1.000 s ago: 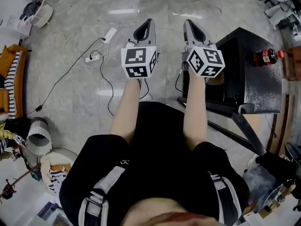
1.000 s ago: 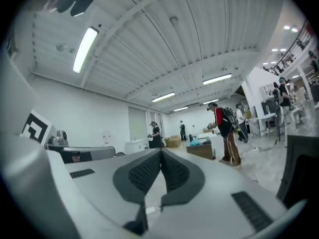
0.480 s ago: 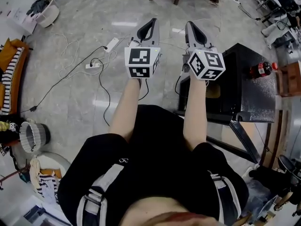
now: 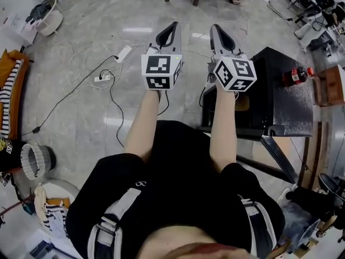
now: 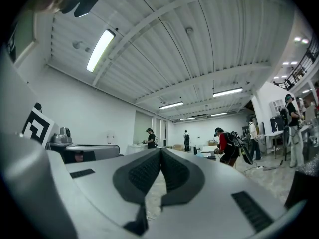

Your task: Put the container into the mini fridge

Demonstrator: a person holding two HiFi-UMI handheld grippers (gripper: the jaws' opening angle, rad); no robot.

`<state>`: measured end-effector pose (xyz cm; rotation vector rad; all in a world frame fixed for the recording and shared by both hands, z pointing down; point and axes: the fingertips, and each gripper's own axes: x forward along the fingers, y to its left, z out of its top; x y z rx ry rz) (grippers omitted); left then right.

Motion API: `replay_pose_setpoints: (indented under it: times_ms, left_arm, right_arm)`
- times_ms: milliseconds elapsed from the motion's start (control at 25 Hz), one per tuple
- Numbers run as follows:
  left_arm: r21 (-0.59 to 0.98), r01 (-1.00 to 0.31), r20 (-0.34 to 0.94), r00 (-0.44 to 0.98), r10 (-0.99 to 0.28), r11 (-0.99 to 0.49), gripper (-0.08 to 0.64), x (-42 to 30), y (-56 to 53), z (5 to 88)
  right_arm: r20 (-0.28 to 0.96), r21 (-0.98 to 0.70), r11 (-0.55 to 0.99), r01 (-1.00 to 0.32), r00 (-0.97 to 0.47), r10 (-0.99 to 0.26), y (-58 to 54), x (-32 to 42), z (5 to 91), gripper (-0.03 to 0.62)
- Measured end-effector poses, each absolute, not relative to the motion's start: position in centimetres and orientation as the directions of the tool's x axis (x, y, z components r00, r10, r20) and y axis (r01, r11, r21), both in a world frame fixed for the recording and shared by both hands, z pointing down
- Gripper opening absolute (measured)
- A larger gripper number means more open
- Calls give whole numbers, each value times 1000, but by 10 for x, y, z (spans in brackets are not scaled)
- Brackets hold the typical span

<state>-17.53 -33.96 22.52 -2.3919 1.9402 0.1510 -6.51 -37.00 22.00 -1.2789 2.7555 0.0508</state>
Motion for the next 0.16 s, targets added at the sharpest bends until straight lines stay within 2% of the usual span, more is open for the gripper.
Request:
replay_pose_setpoints:
  times_ms: [160]
  left_arm:
    - [23,-977,-110,209,-972,-212,6,-166,-346,225]
  right_arm:
    - [-105,-11,646,-763,-642,-759,-375,-58,220,11]
